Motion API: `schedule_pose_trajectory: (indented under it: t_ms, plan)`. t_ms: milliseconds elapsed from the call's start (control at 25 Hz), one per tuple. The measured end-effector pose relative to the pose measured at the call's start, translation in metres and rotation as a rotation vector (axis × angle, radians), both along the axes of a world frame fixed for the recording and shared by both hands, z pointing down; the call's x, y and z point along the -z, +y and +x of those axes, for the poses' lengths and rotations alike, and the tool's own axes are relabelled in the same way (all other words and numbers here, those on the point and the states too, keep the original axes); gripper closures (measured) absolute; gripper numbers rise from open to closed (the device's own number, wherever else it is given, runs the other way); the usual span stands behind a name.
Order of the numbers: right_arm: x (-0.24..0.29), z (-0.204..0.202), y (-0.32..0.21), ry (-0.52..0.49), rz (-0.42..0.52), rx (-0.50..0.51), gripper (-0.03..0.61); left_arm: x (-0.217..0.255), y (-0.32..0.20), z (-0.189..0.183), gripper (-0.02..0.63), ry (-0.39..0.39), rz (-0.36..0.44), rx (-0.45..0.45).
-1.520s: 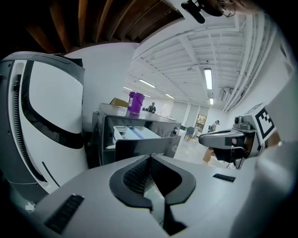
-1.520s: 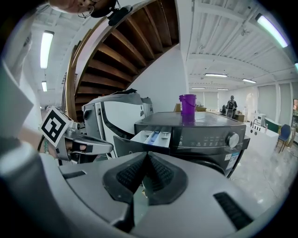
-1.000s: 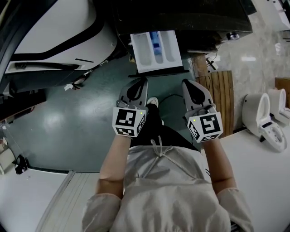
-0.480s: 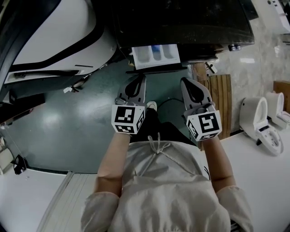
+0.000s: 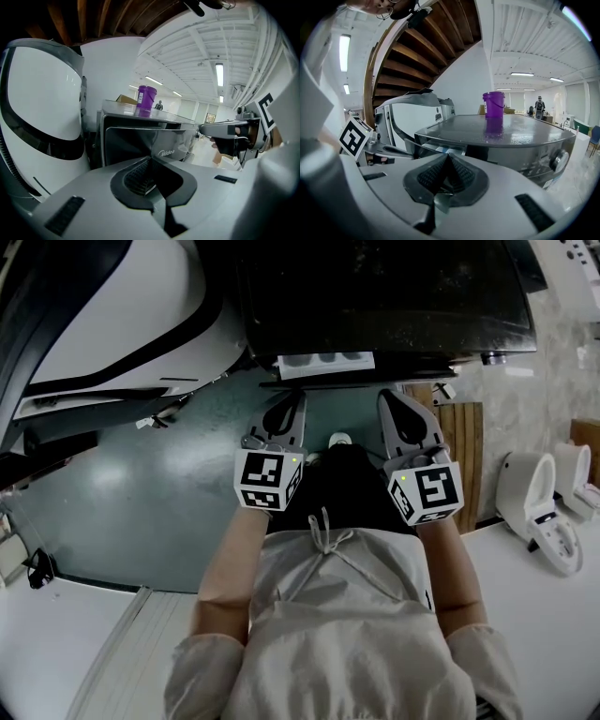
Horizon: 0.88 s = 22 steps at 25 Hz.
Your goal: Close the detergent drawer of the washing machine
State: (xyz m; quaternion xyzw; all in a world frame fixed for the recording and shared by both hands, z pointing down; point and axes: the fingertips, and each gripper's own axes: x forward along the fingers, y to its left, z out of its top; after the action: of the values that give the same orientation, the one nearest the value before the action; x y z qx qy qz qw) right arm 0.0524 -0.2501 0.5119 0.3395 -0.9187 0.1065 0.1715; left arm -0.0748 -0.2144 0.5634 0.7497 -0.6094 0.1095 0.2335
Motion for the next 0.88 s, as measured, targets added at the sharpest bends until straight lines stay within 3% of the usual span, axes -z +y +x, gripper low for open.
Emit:
schedule_pose_trajectory:
  t_ms: [880]
  plan:
    - [0.005,0.01,-0.049,0.038,-0.036,0.177,0.573,0.002,-0.038,-0.02,0.595,0.08,-0.023,0.226]
